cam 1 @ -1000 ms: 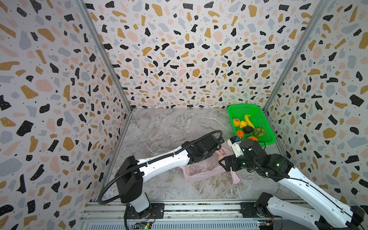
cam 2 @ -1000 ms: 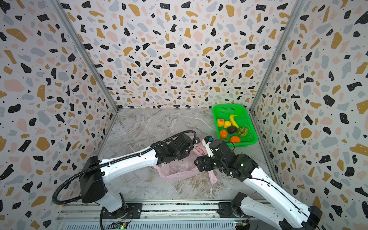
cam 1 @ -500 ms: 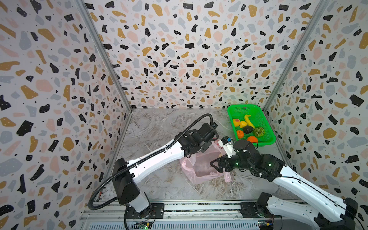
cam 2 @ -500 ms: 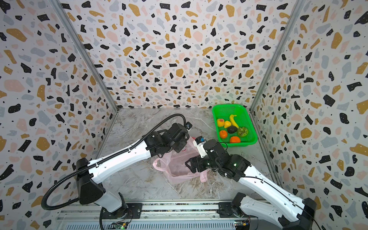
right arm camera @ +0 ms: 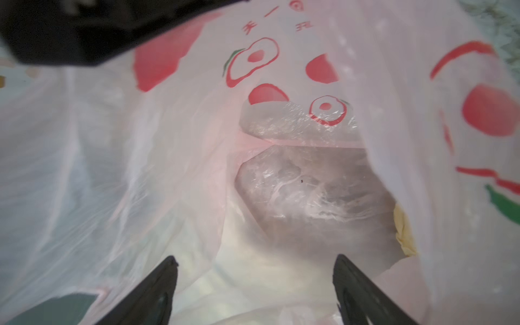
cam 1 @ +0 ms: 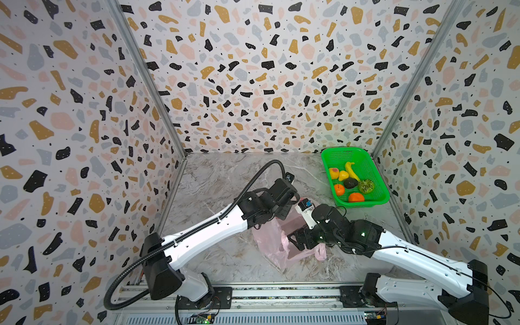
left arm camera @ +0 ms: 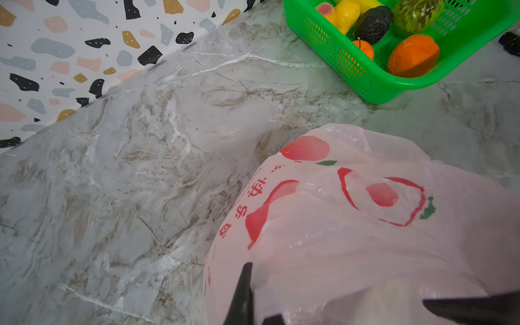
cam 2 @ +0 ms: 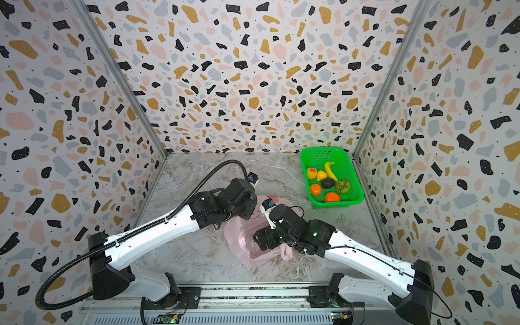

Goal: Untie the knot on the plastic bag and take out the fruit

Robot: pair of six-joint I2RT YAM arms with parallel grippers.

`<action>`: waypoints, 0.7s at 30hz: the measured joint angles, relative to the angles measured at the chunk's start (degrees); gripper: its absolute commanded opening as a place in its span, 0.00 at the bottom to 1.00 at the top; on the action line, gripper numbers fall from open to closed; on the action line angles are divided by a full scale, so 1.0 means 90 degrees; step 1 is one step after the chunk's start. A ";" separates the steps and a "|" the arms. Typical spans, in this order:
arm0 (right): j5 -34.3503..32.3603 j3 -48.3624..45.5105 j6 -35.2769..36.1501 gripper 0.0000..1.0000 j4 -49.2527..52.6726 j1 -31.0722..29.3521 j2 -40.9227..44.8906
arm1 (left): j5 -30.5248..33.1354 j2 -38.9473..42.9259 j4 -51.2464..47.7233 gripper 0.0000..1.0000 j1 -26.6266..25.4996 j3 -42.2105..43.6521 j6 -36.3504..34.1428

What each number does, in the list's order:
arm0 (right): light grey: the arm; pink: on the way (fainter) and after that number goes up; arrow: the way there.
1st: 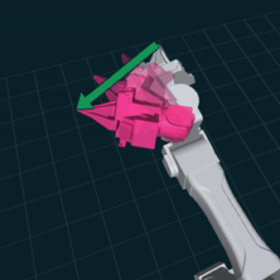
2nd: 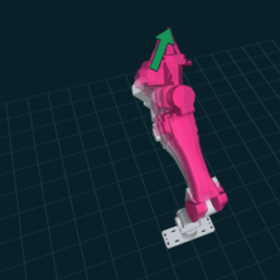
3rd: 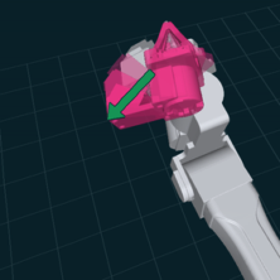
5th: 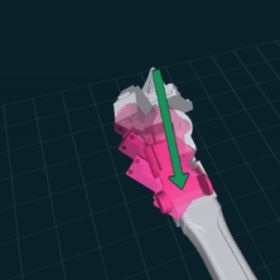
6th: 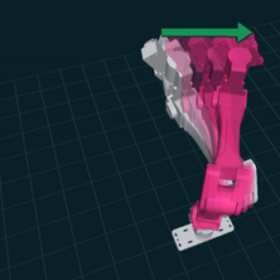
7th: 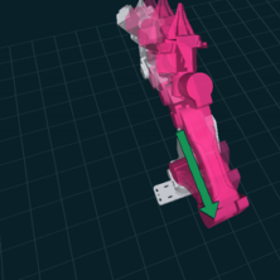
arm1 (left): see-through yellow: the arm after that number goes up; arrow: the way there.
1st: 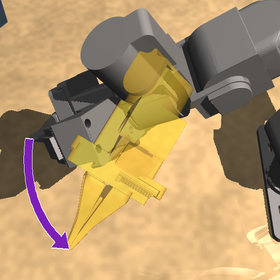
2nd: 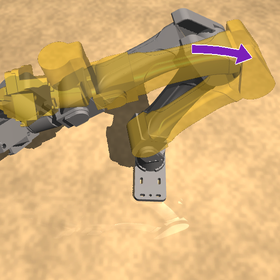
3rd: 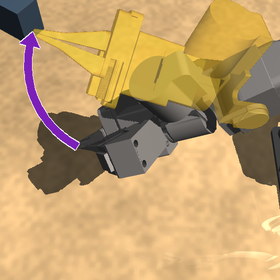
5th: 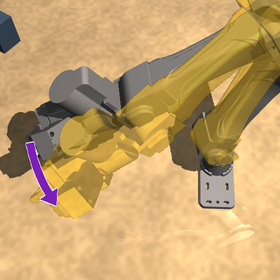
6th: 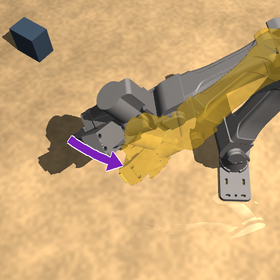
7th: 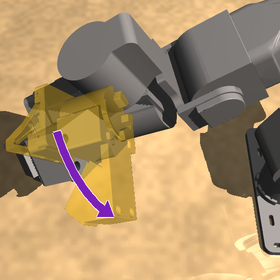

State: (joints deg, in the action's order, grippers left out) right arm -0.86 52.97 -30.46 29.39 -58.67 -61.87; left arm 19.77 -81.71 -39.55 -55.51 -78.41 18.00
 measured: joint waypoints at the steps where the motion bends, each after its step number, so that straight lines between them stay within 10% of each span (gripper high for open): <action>1: -0.0104 -0.0185 0.0000 0.87 -0.0231 0.0002 -0.0036 | -0.0039 0.0126 0.0117 0.00 -0.0002 0.0155 0.0034; 11: -0.0687 -0.0648 0.0199 0.88 -0.1549 0.0121 -0.1671 | -0.0374 0.1309 0.1117 0.00 -0.0007 0.1426 0.0148; 21: -0.1615 -0.0656 0.0452 0.89 -0.1355 0.1243 -0.1377 | -0.0576 0.1967 0.1593 0.00 -0.0058 0.2501 0.0100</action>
State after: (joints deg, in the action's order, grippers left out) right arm -15.40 47.07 -26.39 17.19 -47.48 -74.26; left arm 14.59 -64.01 -25.21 -56.03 -55.90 18.90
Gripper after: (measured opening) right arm 0.892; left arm 0.047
